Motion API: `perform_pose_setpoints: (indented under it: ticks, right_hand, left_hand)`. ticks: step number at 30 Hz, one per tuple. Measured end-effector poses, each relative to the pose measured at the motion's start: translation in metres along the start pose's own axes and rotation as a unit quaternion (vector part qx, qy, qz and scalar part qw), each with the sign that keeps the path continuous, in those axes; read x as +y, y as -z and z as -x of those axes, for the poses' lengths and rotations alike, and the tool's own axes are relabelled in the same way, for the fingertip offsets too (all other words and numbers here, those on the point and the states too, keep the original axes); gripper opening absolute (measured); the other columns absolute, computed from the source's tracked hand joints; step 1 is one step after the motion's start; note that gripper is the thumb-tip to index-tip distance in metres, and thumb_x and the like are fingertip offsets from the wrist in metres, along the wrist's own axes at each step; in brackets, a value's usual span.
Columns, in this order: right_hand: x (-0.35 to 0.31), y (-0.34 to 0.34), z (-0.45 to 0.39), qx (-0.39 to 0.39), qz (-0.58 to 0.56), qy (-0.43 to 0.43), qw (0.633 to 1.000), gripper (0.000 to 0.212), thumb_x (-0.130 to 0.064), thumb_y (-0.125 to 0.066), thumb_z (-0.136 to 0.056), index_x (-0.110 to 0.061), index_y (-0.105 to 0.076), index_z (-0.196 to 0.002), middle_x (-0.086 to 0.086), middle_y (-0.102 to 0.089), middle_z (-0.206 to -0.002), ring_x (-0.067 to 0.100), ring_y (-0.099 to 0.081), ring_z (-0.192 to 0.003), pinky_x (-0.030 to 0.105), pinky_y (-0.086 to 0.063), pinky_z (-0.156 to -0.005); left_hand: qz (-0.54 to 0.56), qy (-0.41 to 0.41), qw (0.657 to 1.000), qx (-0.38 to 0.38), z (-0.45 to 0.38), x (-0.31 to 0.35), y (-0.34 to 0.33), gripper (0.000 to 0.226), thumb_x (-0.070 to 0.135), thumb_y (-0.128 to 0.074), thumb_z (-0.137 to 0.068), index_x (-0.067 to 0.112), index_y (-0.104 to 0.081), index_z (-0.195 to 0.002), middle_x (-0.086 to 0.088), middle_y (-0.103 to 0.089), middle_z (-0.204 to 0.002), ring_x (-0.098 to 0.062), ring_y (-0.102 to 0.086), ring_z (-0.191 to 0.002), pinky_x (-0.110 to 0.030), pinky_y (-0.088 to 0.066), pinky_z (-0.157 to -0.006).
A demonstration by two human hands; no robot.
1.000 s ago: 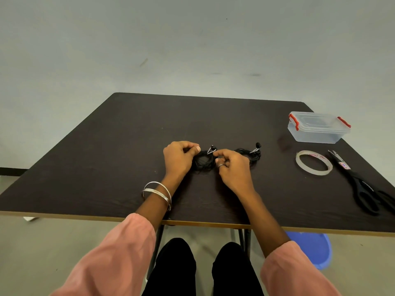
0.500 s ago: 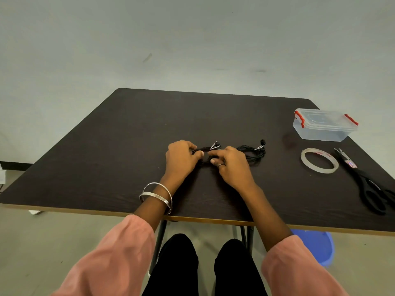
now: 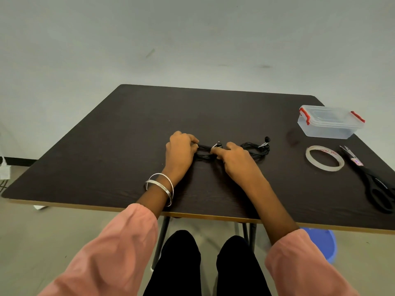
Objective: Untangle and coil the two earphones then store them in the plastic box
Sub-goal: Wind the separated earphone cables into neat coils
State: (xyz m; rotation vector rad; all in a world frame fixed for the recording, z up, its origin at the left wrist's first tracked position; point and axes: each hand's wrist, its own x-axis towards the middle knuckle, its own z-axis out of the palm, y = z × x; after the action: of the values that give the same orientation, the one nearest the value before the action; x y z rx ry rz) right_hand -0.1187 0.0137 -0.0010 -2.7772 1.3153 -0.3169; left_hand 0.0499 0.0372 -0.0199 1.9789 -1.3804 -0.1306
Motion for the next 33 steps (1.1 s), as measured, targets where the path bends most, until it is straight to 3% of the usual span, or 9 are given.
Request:
perform_pose_setpoints:
  ticks: [3,6,9,12,18,26,33]
  right_hand:
    - [0.001,0.000,0.002,-0.005,0.022,0.002,1.000,0.051,-0.007,-0.037,-0.097,-0.031,-0.040,-0.142,0.010,-0.045,-0.113,0.032,-0.055,-0.095,0.039,-0.047,-0.077]
    - [0.002,-0.003,0.004,0.002,0.042,0.011,0.999,0.053,-0.008,-0.037,-0.098,-0.033,-0.034,-0.145,0.009,-0.044,-0.114,0.028,-0.055,-0.089,0.036,-0.045,-0.070]
    - [0.002,-0.006,0.004,0.015,0.031,0.011,0.999,0.056,-0.008,-0.039,-0.097,-0.034,-0.032,-0.146,0.007,-0.042,-0.105,0.024,-0.050,-0.081,0.033,-0.042,-0.065]
    - [0.004,-0.008,0.003,0.034,0.007,0.008,0.999,0.053,-0.012,-0.040,-0.099,-0.035,-0.032,-0.146,0.002,-0.035,-0.095,0.020,-0.043,-0.076,0.033,-0.042,-0.063]
    - [0.007,-0.012,0.002,0.075,-0.027,0.019,0.997,0.045,-0.024,-0.041,-0.101,-0.032,-0.036,-0.145,0.004,-0.043,-0.094,0.021,-0.047,-0.075,0.033,-0.042,-0.062]
    - [0.011,-0.015,0.003,0.108,-0.061,0.028,0.992,0.043,-0.022,-0.046,-0.099,-0.027,-0.043,-0.142,0.004,-0.046,-0.090,0.022,-0.051,-0.077,0.031,-0.039,-0.062]
    - [0.012,-0.010,0.008,0.159,-0.145,0.035,0.976,0.035,-0.014,-0.052,-0.095,-0.017,-0.059,-0.129,0.006,-0.060,-0.084,0.021,-0.056,-0.078,0.034,-0.047,-0.070]
  left_hand:
    - [0.000,-0.011,1.000,0.001,0.002,-0.001,-0.001,0.018,0.023,-0.064,-0.089,0.021,-0.073,-0.103,-0.006,-0.062,-0.103,-0.020,-0.063,-0.092,-0.025,-0.039,-0.072]
    - [0.048,-0.015,0.999,0.002,0.002,-0.002,0.003,0.017,0.024,-0.069,-0.085,0.022,-0.075,-0.100,-0.005,-0.071,-0.097,-0.015,-0.068,-0.090,-0.027,-0.050,-0.079]
    - [0.063,-0.028,0.998,0.008,0.003,-0.003,0.004,0.018,0.026,-0.069,-0.085,0.023,-0.075,-0.102,-0.002,-0.072,-0.095,-0.014,-0.067,-0.091,-0.032,-0.053,-0.081]
    - [0.059,-0.032,0.998,0.017,0.005,-0.002,0.004,0.020,0.030,-0.068,-0.087,0.024,-0.074,-0.104,0.000,-0.067,-0.096,-0.012,-0.063,-0.091,-0.028,-0.049,-0.078]
    - [0.068,-0.035,0.997,0.020,0.003,-0.005,0.002,0.021,0.039,-0.063,-0.088,0.028,-0.074,-0.102,0.001,-0.069,-0.098,-0.011,-0.064,-0.090,-0.026,-0.049,-0.076]
    - [0.095,-0.031,0.994,0.031,0.003,-0.007,0.000,0.023,0.047,-0.058,-0.089,0.034,-0.074,-0.096,0.000,-0.068,-0.094,-0.010,-0.059,-0.091,-0.031,-0.050,-0.077]
    - [0.159,-0.002,0.984,0.079,0.007,0.002,0.007,0.025,0.036,-0.060,-0.091,0.018,-0.076,-0.094,-0.002,-0.071,-0.090,-0.009,-0.059,-0.084,-0.024,-0.043,-0.075]
